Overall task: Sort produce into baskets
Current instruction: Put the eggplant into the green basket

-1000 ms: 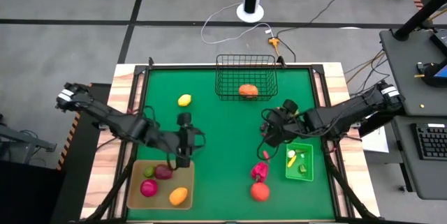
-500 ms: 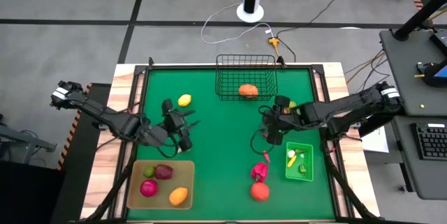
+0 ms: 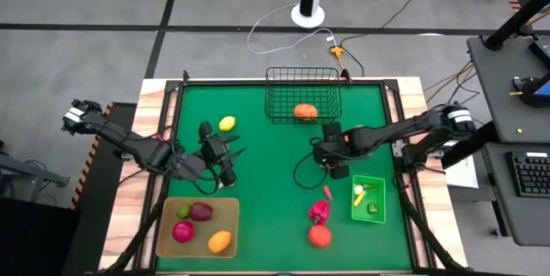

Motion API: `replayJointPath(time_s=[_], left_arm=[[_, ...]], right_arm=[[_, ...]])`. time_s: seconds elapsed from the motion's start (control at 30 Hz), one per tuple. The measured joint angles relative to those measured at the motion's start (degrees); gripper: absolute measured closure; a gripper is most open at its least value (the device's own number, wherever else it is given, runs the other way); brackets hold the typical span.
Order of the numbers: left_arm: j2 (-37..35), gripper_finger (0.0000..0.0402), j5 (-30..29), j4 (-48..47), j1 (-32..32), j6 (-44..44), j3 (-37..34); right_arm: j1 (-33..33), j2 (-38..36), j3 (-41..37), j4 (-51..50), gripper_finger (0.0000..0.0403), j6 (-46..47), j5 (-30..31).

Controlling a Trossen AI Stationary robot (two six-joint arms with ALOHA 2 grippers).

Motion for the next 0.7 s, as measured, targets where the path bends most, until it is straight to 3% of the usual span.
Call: replayJointPath(time_s=[0.4,0.7], left_arm=[[0.2,0.0239,0.0,-0.3,0.0,0.0,-0.1],[0.3,0.0239,0.0,-0.3,0.0,0.0,-0.8]], right_arm=[[-1.0,10.5,0.0,-0.1,0.0216,-6.6,-0.2],[-2.4,12.5,0.0,1.2,0.0225,-8.8,-0.2]])
